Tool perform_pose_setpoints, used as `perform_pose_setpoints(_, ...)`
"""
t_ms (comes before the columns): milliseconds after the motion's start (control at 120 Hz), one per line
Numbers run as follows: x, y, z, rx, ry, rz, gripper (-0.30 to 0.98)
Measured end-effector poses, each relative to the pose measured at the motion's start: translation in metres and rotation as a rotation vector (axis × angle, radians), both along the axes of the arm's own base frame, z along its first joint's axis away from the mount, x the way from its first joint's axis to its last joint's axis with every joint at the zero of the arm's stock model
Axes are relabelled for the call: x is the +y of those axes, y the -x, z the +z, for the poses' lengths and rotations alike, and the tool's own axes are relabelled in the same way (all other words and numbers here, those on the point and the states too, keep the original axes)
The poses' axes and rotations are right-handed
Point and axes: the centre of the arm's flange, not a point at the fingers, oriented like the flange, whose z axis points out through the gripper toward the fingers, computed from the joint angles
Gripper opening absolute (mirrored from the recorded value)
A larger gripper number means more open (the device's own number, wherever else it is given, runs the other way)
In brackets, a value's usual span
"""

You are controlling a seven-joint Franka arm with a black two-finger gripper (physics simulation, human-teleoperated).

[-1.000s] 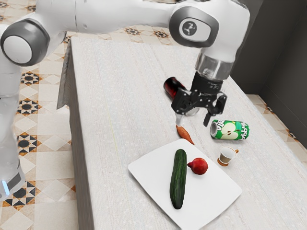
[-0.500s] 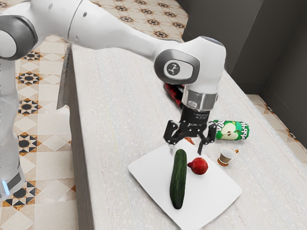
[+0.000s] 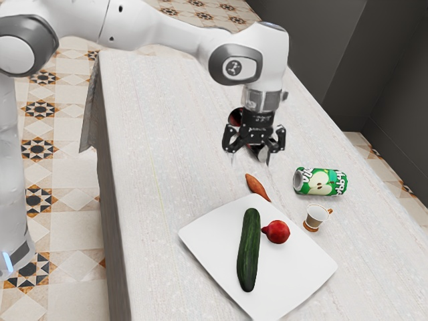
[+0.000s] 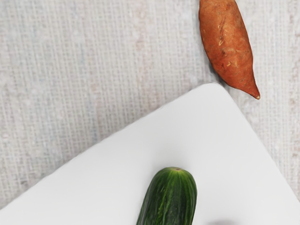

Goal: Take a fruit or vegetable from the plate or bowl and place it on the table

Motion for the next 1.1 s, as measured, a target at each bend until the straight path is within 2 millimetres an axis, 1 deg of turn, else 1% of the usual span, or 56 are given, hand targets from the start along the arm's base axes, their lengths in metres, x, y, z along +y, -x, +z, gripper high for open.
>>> perform_pose_setpoints(67,0.006,-0.001,0.002,-0.018,-0.015,-0.044,0.68)
perform_pose_setpoints(133,0.005,-0.001,0.002,-0.032,-0.025,-0.096,0.68)
perform_pose_setpoints(200,-0.005,0.0,0.003,-0.043,-0.032,-0.157,0.68)
perform_pose_setpoints(275,-0.025,0.004,0.005,-0.058,-0.036,-0.234,0.68)
perform_pose_setpoints(317,-0.041,0.012,0.005,-0.065,-0.041,-0.282,0.69)
perform_pose_setpoints(342,-0.055,0.017,0.005,-0.07,-0.043,-0.318,0.69)
perform_pose_setpoints(383,-0.086,0.028,0.004,-0.079,-0.043,-0.391,0.69)
perform_pose_setpoints(458,-0.149,0.061,-0.007,-0.08,-0.032,-0.532,0.69)
perform_pose_setpoints(483,-0.162,0.069,-0.01,-0.08,-0.026,-0.565,0.69)
perform_pose_setpoints(508,-0.169,0.073,-0.012,-0.082,-0.021,-0.585,0.69)
perform_pose_setpoints(550,-0.169,0.073,-0.014,-0.089,-0.015,-0.593,0.69)
perform_pose_setpoints(633,-0.15,0.063,-0.016,-0.102,-0.006,-0.573,0.69)
perform_pose_setpoints(683,-0.146,0.058,-0.02,-0.104,0.003,-0.571,0.69)
perform_pose_setpoints(767,-0.153,0.058,-0.032,-0.098,0.021,-0.592,0.69)
perform_pose_setpoints(833,-0.16,0.053,-0.053,-0.075,0.045,-0.606,0.69)
perform_pose_setpoints(875,-0.162,0.05,-0.061,-0.068,0.055,-0.611,0.69)
perform_pose_setpoints(1100,-0.166,0.044,-0.071,-0.057,0.083,-0.556,0.68)
